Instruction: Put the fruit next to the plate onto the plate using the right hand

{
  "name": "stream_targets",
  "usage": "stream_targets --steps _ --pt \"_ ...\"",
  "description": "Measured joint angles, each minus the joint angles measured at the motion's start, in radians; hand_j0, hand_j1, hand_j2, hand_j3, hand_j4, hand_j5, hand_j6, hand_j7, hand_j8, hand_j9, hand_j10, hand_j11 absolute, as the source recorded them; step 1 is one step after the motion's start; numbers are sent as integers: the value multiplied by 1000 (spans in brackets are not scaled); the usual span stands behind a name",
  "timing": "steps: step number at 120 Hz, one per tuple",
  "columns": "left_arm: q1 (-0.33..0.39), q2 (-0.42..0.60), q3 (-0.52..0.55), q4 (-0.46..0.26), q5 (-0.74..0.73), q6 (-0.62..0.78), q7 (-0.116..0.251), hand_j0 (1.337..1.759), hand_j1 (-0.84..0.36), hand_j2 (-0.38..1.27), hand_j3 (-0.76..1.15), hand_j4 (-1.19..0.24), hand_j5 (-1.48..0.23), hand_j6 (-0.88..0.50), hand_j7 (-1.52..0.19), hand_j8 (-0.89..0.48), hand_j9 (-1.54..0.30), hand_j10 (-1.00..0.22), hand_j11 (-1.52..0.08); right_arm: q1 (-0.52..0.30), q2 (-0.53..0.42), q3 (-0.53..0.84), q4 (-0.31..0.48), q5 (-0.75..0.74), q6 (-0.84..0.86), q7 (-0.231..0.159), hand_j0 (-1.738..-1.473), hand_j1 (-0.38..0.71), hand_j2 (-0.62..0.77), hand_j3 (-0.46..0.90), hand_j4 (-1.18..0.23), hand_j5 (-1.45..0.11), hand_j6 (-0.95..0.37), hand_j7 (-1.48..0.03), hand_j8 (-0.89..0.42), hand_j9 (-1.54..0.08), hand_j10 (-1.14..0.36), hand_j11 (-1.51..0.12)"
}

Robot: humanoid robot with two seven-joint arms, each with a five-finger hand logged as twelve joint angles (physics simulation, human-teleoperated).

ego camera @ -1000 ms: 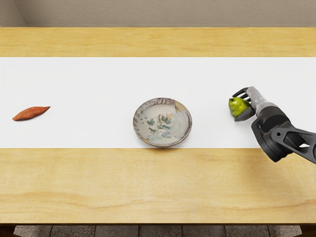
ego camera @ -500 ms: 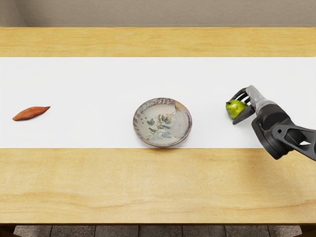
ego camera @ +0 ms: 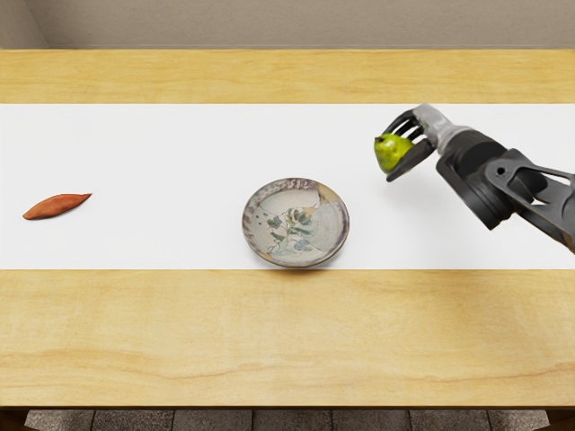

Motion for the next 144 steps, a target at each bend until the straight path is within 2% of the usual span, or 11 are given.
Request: stream_targets --steps 42,70,78,81,89,98,110,116,125,135,144 --pt "0 0 0 0 0 0 0 1658 349 0 0 0 0 0 0 0 0 0 0 38 97 98 0 19 239 -1 -1655 148 316 0 -675 -894 -465 -891 -397 -887 -597 -893" --pt "0 0 0 0 0 0 0 1658 349 0 0 0 0 0 0 0 0 0 0 37 162 114 0 38 335 0 -1658 222 525 0 -654 -882 -463 -866 -407 -867 -596 -878" --pt "0 0 0 0 0 0 0 1658 349 0 0 0 0 0 0 0 0 0 0 33 172 112 0 39 342 0 -1658 234 509 0 -646 -878 -452 -858 -400 -865 -580 -878" --pt "1 0 0 0 0 0 0 1658 349 0 0 0 0 0 0 0 0 0 0 31 178 113 0 39 342 0 -1658 217 450 0 -616 -834 -445 -817 -394 -823 -559 -834" --pt "0 0 0 0 0 0 0 1658 349 0 0 0 0 0 0 0 0 0 0 21 195 124 -1 64 337 0 -1658 59 325 0 -445 -602 -321 -590 -284 -593 -404 -602" --pt "0 0 0 0 0 0 0 1658 349 0 0 0 0 0 0 0 0 0 0 16 196 143 -1 109 356 0 -1658 -67 225 0 -308 -417 -223 -408 -197 -411 -280 -417" --pt "0 0 0 0 0 0 0 1658 349 0 0 0 0 0 0 0 0 0 0 -3 146 218 -1 197 499 2 -1658 -176 138 0 -189 -255 -137 -250 -122 -252 -172 -255" --pt "1 0 0 0 0 0 0 1658 349 0 0 0 0 0 0 0 0 0 0 -13 97 249 -1 269 607 33 -1658 -214 108 0 -148 -200 -108 -196 -95 -197 -135 -200" --pt "1 0 0 0 0 0 0 1658 349 0 0 0 0 0 0 0 0 0 0 -25 27 276 -1 352 744 104 -1658 -256 75 0 -103 -139 -75 -136 -66 -137 -93 -139" --pt "1 0 0 0 0 0 0 1658 349 0 0 0 0 0 0 0 0 0 0 -46 -46 290 -1 413 865 220 -1658 -287 50 0 -69 -92 -50 -90 -44 -91 -62 -92" --pt "2 0 0 0 0 0 0 1658 349 0 0 0 0 0 0 0 0 0 0 -95 -105 296 -1 440 918 351 -1658 -306 35 0 -48 -64 -35 -62 -31 -63 -43 -64"
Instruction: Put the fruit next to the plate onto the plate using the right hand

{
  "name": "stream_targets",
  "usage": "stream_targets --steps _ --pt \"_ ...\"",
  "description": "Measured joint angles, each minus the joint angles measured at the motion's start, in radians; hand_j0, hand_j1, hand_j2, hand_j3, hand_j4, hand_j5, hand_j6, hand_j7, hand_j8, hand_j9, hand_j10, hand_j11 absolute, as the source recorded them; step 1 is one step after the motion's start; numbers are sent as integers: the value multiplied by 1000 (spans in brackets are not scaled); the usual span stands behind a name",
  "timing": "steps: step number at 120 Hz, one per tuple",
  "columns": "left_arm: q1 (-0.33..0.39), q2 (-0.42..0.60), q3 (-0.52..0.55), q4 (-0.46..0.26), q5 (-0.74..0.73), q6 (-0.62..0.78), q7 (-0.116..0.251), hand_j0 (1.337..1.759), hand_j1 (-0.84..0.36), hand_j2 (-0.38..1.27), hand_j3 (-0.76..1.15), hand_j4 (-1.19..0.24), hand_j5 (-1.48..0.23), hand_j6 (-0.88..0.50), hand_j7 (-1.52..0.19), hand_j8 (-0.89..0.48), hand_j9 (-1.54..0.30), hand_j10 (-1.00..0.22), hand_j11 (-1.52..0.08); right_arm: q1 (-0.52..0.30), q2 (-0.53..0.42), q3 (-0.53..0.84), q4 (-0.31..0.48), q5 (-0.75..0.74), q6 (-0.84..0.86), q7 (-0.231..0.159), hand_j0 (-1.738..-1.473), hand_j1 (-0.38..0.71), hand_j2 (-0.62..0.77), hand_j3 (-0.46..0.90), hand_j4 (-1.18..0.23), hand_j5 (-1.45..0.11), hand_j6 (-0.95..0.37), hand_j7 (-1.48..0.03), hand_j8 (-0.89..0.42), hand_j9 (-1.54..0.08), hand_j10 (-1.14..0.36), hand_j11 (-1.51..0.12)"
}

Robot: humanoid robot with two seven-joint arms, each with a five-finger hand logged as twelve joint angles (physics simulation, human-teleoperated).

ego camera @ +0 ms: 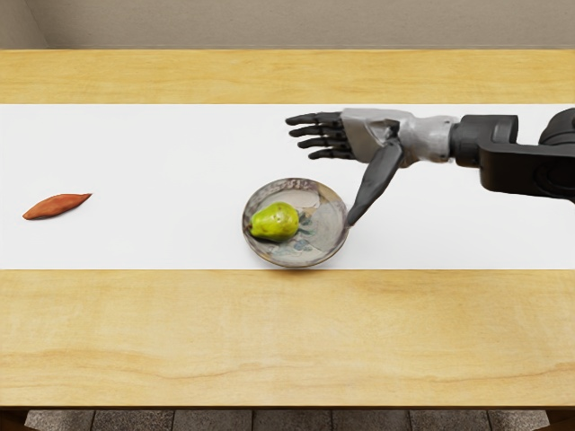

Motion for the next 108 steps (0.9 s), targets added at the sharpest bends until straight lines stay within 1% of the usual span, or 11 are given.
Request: stream_targets --steps 11,24,30,49,58,69,95,108 --pt "0 0 0 0 0 0 0 1658 349 0 0 0 0 0 0 0 0 0 0 -62 -78 3 0 15 29 162 -1658 -322 23 0 -31 -41 -23 -40 -20 -40 -28 -41" --pt "0 0 0 0 0 0 0 1658 349 0 0 0 0 0 0 0 0 0 0 -135 -170 4 0 23 42 305 -1658 -334 14 0 -18 -24 -14 -23 -12 -24 -16 -24" --pt "2 0 0 0 0 0 0 1658 349 0 0 0 0 0 0 0 0 0 0 -166 -207 4 -1 24 45 351 -1658 -337 12 0 -14 -19 -11 -18 -9 -19 -13 -19" --pt "5 0 0 0 0 0 0 1658 349 0 0 0 0 0 0 0 0 0 0 -254 -325 4 -6 24 48 468 -1658 -345 7 0 -7 -9 -5 -8 -4 -9 -6 -9" --pt "5 0 0 0 0 0 0 1658 349 0 0 0 0 0 0 0 0 0 0 -283 -378 3 -7 24 49 509 -1658 -347 6 0 -5 -6 -4 -6 -3 -6 -4 -6" --pt "9 0 0 0 0 0 0 1658 349 0 0 0 0 0 0 0 0 0 0 -303 -421 -2 -12 24 49 540 -1658 -349 5 0 -3 -4 -3 -4 -2 -4 -3 -4" --pt "7 0 -1 0 0 0 0 1658 349 0 0 0 0 0 0 0 0 0 0 -330 -470 -12 -26 23 49 591 -1658 -349 5 0 -2 -2 -2 -1 -2 -1 -2 -1" --pt "5 0 -1 0 0 0 0 1658 349 0 0 0 0 0 0 0 0 0 0 -337 -482 -13 -28 22 49 605 -1658 -349 5 0 -1 -1 -2 -1 -1 -1 -1 -1"
